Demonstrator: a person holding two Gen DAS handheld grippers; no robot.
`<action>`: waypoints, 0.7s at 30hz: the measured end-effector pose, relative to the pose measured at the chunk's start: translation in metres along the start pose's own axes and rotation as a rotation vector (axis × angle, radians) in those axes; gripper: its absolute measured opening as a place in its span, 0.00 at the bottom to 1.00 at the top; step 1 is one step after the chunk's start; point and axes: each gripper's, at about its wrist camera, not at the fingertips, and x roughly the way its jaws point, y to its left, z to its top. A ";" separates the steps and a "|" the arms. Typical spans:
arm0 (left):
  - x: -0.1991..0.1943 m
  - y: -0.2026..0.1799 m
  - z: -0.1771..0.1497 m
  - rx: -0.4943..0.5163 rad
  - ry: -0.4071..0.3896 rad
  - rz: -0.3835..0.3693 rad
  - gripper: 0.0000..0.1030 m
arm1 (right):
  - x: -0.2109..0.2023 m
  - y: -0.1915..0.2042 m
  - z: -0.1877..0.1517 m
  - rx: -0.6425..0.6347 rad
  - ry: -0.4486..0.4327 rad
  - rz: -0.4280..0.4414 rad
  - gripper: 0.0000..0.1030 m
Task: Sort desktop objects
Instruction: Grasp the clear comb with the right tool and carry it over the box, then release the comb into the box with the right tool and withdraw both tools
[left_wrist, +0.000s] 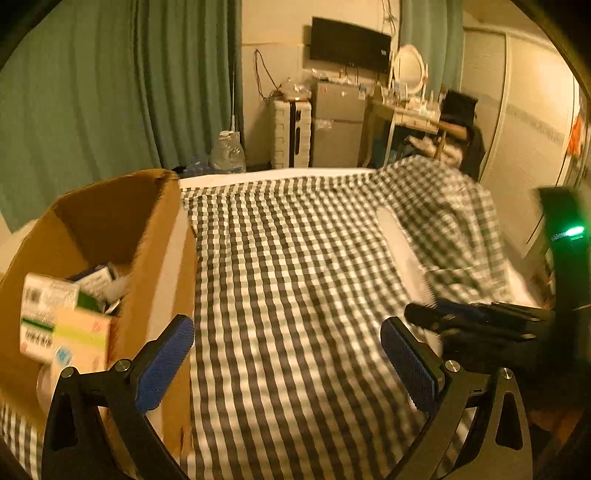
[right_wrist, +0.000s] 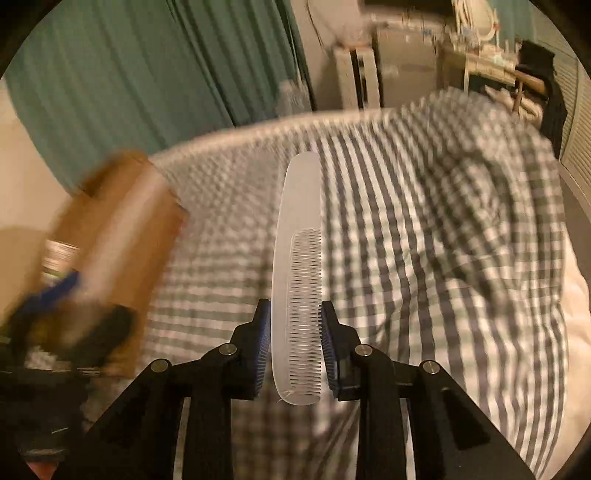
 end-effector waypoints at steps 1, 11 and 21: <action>-0.009 0.003 0.002 -0.005 -0.016 -0.011 1.00 | -0.021 0.014 0.000 -0.029 -0.037 0.014 0.25; -0.126 0.137 0.043 -0.158 -0.185 0.141 1.00 | -0.065 0.184 0.052 -0.238 -0.137 0.223 0.25; -0.070 0.243 0.015 -0.208 -0.142 0.197 1.00 | -0.012 0.212 0.029 -0.105 -0.123 0.217 0.73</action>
